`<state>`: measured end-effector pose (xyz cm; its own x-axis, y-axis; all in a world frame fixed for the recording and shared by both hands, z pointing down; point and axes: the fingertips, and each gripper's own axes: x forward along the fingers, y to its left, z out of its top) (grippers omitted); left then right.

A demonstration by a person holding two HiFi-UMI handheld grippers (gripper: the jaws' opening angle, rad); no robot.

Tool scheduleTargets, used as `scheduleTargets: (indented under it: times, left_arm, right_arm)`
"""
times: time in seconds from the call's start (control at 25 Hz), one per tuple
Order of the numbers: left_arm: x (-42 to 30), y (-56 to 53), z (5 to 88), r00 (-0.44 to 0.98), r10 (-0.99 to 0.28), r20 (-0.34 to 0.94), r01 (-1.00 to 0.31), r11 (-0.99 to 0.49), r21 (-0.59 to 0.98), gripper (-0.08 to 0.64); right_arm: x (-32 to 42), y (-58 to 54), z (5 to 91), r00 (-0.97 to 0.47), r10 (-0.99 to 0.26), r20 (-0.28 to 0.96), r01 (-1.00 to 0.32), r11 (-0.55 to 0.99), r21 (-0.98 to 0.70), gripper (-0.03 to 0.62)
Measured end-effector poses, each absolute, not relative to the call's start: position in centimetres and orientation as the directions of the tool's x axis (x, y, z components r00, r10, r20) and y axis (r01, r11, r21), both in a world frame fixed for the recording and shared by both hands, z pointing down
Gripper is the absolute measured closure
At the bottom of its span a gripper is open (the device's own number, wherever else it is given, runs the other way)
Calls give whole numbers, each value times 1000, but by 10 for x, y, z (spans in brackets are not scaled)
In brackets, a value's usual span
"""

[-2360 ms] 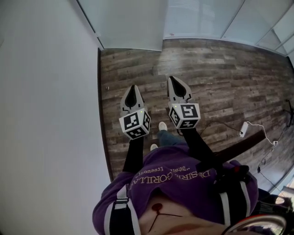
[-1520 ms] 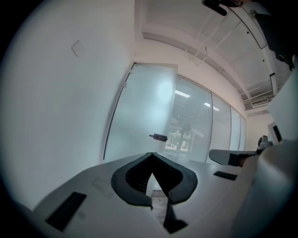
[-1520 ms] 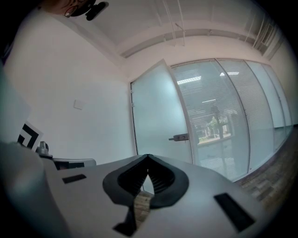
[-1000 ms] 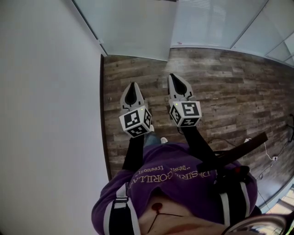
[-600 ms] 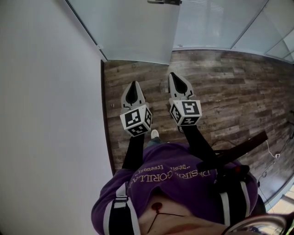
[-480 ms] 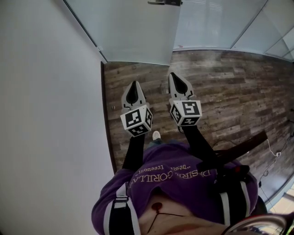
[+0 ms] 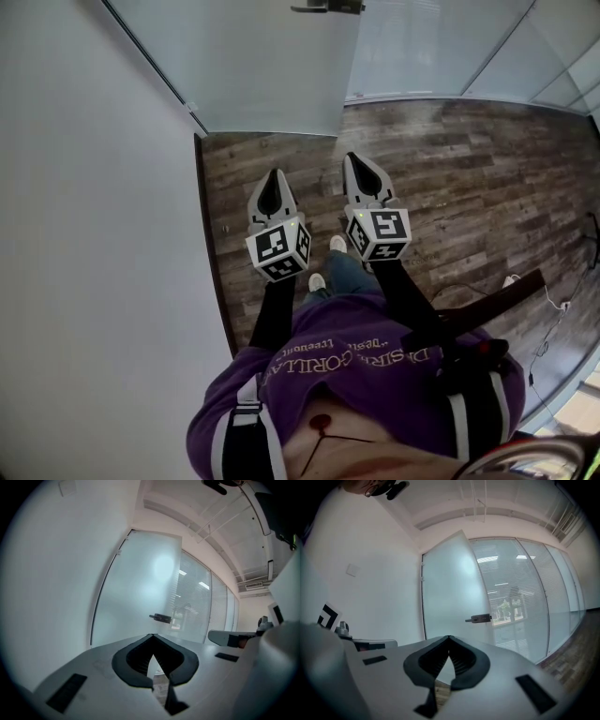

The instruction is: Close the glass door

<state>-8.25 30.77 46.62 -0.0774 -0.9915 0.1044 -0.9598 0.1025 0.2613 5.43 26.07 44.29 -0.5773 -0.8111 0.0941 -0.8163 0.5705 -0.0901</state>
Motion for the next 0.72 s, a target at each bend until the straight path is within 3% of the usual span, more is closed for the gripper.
scheduleTargets:
  times: [0.72]
  left_arm:
    - [-83, 172, 451, -146, -986, 78, -953, 161, 255, 558]
  right_arm:
    - [47, 118, 429, -638, -767, 70, -770, 633, -87, 595]
